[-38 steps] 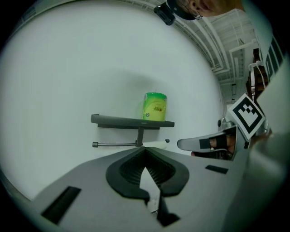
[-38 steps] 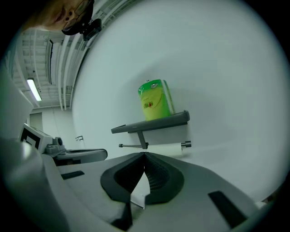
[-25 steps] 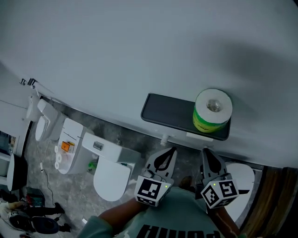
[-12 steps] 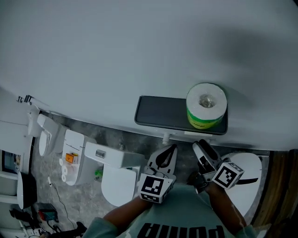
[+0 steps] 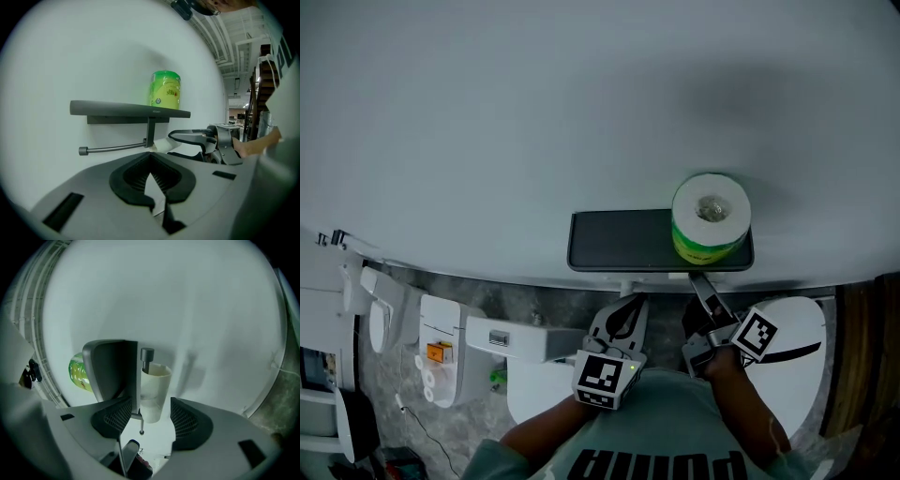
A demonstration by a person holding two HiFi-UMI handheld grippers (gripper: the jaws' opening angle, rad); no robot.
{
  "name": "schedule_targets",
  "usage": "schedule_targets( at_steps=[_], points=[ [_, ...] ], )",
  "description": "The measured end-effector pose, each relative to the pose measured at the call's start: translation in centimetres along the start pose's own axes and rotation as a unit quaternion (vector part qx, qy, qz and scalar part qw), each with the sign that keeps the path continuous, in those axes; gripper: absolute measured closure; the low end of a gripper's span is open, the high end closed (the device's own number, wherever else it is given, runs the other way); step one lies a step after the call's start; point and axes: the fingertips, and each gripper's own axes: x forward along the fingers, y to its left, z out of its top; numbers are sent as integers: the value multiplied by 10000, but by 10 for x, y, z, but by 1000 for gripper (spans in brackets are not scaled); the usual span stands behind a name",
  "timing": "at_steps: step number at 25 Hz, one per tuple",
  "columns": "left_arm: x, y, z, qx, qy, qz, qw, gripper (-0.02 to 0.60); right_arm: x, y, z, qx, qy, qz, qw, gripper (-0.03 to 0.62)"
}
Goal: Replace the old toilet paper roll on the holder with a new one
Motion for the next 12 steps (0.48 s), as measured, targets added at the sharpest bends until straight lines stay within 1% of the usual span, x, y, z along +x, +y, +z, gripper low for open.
schedule_targets(
  at_steps=[7, 8, 9, 12],
  points=[
    [2, 8, 3, 66, -29, -32, 10000, 577, 9, -5, 10, 262, -263, -108, 9993, 355],
    [3, 8, 4, 68, -29, -36, 10000, 578, 9, -6, 11, 283, -287, -129, 9991, 364],
    [3, 8, 4, 72, -29, -40, 10000, 578, 9, -6, 13, 293, -314, -145, 9990, 395],
    [3, 8, 5, 88, -13, -41, 10000, 577, 9, -4, 14, 340, -381, -129, 9986, 399]
  ],
)
